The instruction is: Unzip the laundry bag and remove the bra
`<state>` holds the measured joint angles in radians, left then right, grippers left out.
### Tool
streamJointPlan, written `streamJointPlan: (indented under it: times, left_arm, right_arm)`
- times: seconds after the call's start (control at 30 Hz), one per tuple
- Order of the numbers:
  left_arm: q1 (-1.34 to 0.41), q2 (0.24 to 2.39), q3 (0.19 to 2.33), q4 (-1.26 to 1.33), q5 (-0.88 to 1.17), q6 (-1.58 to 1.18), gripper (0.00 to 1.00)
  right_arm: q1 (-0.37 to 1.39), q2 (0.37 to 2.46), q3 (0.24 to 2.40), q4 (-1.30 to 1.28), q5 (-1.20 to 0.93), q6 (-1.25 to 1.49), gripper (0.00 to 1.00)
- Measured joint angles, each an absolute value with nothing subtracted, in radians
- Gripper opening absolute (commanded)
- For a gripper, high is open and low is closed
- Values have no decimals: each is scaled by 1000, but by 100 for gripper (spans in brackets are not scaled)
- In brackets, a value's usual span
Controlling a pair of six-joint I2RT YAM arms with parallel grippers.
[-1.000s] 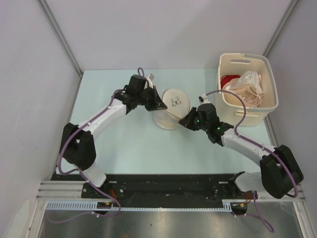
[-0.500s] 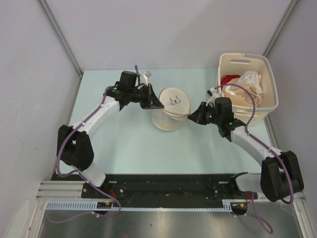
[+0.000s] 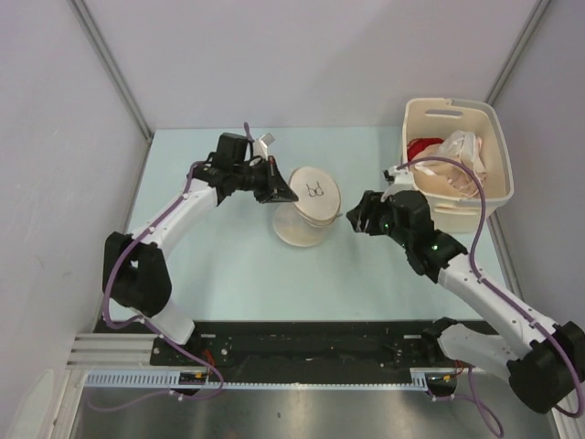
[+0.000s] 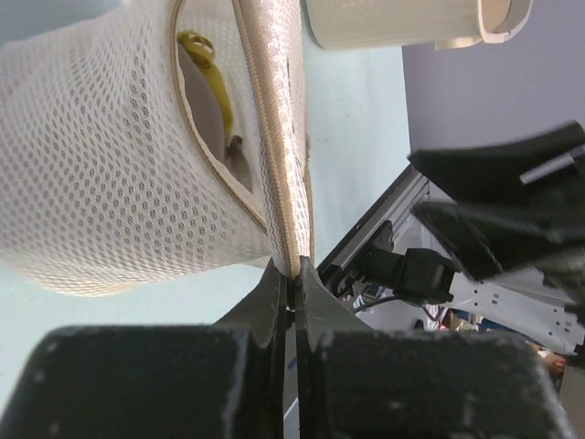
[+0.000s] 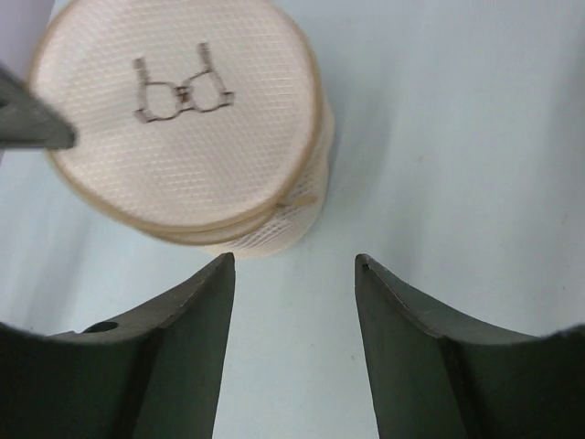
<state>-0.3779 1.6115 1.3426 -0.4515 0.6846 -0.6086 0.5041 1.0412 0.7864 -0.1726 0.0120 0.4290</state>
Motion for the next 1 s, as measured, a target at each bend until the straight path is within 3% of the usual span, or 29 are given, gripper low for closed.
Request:
streamJointPlan:
  times: [0.2, 0.33, 0.73, 0.9, 1.0]
  left_arm:
    - [-377, 1612, 1342, -452, 678, -609, 0]
    - [-379, 1612, 1342, -455, 668, -609, 0]
    - [-386, 1612, 1342, -460, 661, -609, 0]
    - [-389, 1612, 1342, -459, 658, -609, 0]
    - [-389, 1612, 1342, -460, 657, -609, 0]
  right_arm:
    - [846, 1099, 858, -170, 300, 302, 59]
    - [955, 1216, 904, -152, 416, 206, 58]
    - [989, 1412, 1013, -123, 569, 109, 51]
    - [989, 1450, 1036, -102, 583, 107, 53]
    - [988, 1470, 1036, -94, 587, 108, 59]
